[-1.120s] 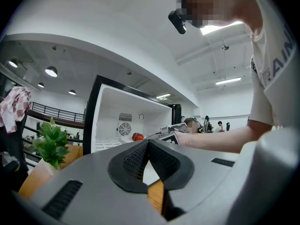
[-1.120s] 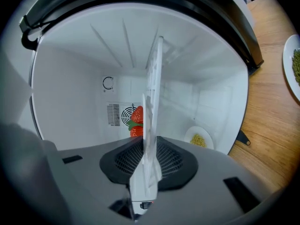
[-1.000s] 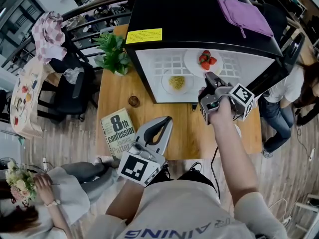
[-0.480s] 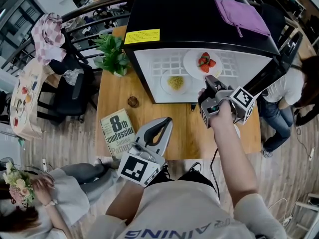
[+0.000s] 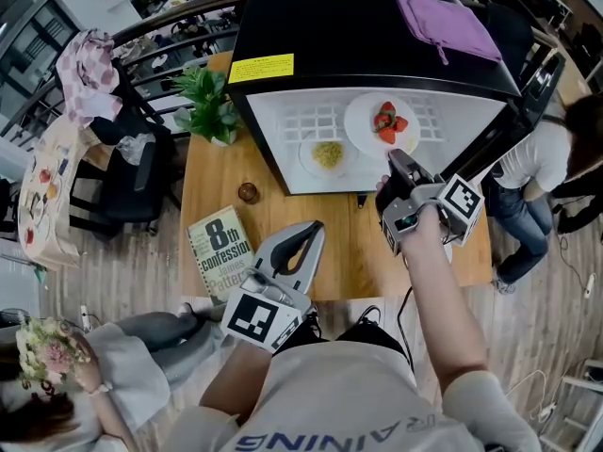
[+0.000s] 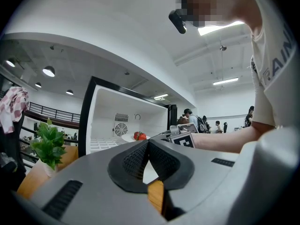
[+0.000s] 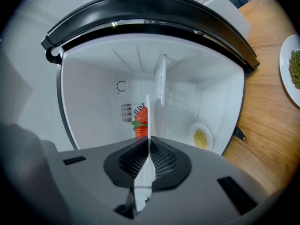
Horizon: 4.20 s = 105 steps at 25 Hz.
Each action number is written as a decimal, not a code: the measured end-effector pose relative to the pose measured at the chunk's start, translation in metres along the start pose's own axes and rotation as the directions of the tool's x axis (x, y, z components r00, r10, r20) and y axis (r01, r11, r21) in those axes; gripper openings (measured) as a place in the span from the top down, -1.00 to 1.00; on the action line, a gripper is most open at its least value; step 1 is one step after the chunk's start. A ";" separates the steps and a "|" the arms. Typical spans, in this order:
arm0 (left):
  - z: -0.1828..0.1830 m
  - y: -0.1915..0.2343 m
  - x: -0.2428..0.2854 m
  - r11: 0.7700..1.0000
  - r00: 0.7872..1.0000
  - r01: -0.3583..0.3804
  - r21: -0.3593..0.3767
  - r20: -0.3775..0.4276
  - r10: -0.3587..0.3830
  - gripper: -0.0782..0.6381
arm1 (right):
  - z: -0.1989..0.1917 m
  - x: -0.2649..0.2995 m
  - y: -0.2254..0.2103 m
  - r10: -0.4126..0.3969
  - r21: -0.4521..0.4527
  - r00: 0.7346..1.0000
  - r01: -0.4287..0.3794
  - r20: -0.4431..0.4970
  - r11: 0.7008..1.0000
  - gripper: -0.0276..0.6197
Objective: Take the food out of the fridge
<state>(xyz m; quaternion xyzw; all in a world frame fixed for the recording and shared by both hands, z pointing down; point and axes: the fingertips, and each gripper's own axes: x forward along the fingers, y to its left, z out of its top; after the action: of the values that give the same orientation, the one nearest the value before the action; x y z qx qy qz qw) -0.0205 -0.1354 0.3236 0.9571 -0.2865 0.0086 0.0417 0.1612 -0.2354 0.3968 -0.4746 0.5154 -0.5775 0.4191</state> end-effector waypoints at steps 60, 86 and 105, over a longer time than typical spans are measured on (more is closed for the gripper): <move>-0.048 -0.048 -0.020 0.995 0.989 -0.099 -0.008 -0.111 0.098 0.76 | -0.069 -0.172 -0.257 -0.289 -0.100 0.867 0.272 -0.406 0.957 0.82; -0.054 -0.033 -0.022 0.994 0.987 -0.109 -0.020 -0.122 0.106 0.76 | -0.084 -0.175 -0.273 -0.493 -0.490 0.749 0.259 -0.442 0.832 0.12; -0.044 -0.034 -0.022 0.996 0.994 -0.081 -0.045 -0.083 0.077 0.76 | -0.078 -0.191 -0.238 -0.607 -0.749 0.687 0.137 -0.399 0.648 0.30</move>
<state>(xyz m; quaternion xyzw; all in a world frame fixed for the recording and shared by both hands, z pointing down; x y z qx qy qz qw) -0.0200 -0.0908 0.3638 0.9427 -0.3222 0.0421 0.0759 0.1238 -0.0062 0.6091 -0.4749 0.6758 -0.5526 -0.1116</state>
